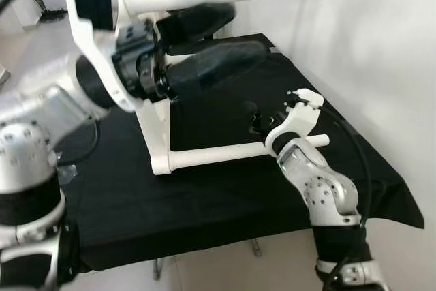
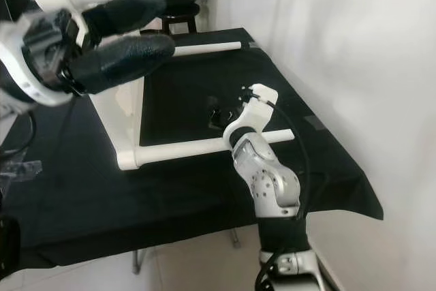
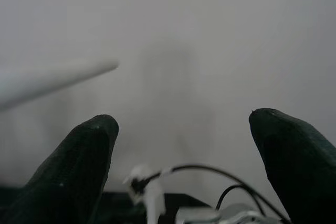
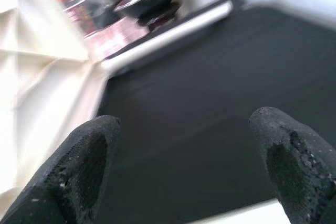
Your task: Building children table
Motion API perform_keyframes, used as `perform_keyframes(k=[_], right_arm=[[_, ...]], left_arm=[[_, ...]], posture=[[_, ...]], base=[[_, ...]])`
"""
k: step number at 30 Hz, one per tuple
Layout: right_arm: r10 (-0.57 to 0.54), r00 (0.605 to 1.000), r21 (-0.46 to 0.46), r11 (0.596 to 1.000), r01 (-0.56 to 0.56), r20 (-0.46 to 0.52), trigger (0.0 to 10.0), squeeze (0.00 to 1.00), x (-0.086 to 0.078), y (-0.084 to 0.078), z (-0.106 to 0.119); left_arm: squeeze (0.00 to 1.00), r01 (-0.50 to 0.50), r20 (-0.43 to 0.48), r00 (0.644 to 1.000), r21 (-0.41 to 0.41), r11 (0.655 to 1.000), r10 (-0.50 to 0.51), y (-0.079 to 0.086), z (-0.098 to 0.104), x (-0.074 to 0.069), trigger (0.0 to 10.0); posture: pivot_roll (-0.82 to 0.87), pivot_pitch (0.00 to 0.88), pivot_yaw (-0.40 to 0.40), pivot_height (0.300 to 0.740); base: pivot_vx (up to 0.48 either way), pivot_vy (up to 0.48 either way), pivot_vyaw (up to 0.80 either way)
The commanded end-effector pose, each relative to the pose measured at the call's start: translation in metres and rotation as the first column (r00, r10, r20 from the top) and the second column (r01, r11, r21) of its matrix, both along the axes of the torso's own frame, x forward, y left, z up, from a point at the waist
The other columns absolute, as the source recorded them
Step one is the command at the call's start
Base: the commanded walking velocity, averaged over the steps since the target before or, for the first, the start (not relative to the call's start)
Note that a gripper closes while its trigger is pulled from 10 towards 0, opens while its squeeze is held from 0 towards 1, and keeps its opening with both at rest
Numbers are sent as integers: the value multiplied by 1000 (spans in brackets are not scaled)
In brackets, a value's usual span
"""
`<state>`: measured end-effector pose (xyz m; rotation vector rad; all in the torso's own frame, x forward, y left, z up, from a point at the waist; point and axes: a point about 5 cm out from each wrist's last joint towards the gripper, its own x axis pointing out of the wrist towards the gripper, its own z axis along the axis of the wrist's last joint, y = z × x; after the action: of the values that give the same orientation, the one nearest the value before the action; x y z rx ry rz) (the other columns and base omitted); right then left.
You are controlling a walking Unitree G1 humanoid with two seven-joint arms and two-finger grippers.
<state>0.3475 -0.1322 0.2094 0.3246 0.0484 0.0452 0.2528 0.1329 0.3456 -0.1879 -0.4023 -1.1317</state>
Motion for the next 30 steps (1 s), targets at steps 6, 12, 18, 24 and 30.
perform_keyframes(k=[6, 12, 18, 24, 30], right_arm=[[-69, 992, -203, 975, 90, 107, 10000, 0, 8, -13, 13], [-98, 990, -291, 949, 124, 102, 10000, 0, 7, -21, 4], [-146, 986, -326, 931, 166, 86, 10000, 0, 7, -33, -7], [-115, 991, -336, 932, 132, 72, 10000, 0, 3, -30, -16], [-82, 996, -378, 922, 85, 26, 10000, 0, -7, -28, -39]], left_arm=[[0, -323, -248, 916, 12, 946, 316, 12, -71, 21, 10000], [0, -379, -336, 866, 40, 924, 370, 2, -104, 14, 10000], [0, -438, -346, 832, 69, 896, 434, -4, -125, 10, 10000], [0, -520, -343, 782, 98, 848, 520, 3, -141, 11, 10000], [0, -591, -354, 722, 130, 796, 594, 14, -152, 13, 10000]], posture=[[40, 0, 29, 740], [40, 0, 15, 740], [37, 0, 16, 740], [29, 0, 14, 740], [28, 0, 12, 740]], base=[[0, 0, 0], [0, 0, 0], [0, 0, 0], [0, -348, 0], [0, -474, 0]])
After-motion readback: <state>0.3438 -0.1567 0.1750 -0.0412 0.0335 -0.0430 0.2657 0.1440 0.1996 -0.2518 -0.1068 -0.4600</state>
